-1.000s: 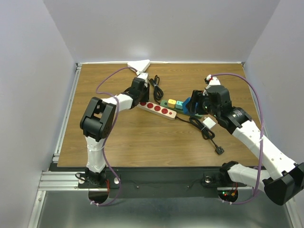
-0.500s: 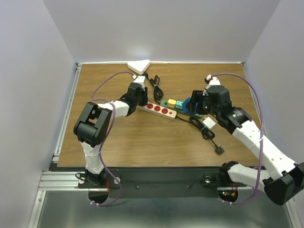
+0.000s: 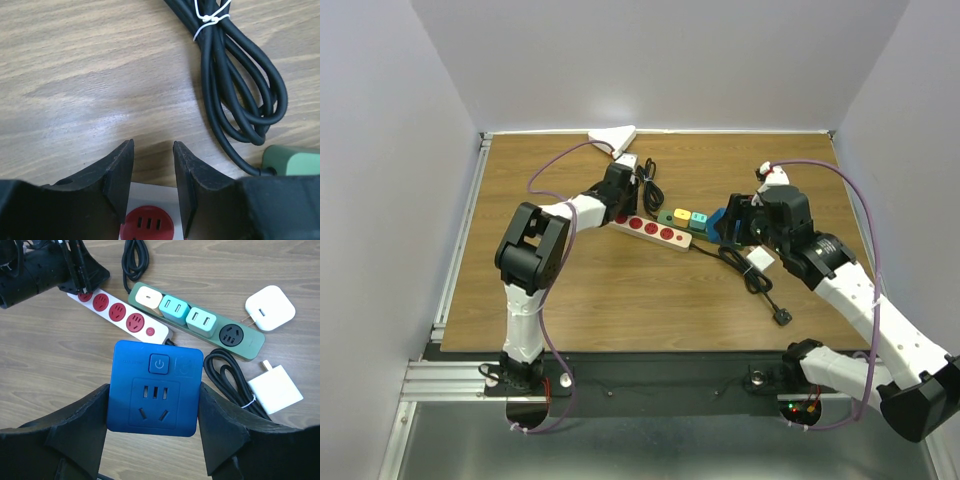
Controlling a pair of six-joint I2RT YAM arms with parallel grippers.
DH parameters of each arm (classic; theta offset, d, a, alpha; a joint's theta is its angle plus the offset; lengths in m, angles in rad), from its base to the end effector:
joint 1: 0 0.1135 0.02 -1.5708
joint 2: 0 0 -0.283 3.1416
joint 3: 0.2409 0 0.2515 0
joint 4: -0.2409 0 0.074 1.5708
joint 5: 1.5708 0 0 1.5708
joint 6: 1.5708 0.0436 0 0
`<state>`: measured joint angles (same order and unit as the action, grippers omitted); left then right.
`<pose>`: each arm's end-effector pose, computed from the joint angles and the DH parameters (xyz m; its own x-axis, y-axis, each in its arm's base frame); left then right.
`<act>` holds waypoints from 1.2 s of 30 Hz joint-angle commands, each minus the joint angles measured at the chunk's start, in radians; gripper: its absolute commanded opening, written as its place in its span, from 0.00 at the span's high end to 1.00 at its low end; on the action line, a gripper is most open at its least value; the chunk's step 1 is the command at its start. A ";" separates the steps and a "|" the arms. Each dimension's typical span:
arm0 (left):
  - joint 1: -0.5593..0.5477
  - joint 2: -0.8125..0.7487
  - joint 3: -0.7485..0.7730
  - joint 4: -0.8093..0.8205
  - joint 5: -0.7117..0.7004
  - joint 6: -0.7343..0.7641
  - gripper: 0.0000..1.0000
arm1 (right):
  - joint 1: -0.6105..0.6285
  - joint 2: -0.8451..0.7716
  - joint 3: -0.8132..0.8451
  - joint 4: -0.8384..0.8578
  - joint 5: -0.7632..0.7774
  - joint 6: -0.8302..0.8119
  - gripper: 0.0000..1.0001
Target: Insert the plug
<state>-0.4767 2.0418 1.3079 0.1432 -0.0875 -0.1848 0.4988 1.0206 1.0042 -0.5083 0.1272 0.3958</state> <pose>0.4171 -0.2111 0.1813 -0.5586 0.0824 -0.8254 0.2950 0.9497 -0.1048 0.1947 0.0998 0.3520 -0.5517 0.1350 -0.8231 -0.1792 0.9446 0.2750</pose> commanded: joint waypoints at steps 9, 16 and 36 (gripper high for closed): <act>-0.037 -0.006 -0.073 -0.438 0.032 0.027 0.51 | 0.003 -0.033 -0.004 0.065 0.012 -0.023 1.00; -0.118 -0.046 -0.157 -0.476 0.071 -0.004 0.52 | 0.003 -0.054 -0.019 0.063 -0.017 -0.025 0.99; -0.329 -0.373 -0.542 -0.263 0.095 -0.261 0.50 | 0.093 -0.002 -0.102 0.119 -0.072 0.106 1.00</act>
<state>-0.7826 1.7012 0.8738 0.1108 -0.0223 -0.3576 0.5144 1.0382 0.9157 -0.4797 0.0349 0.4206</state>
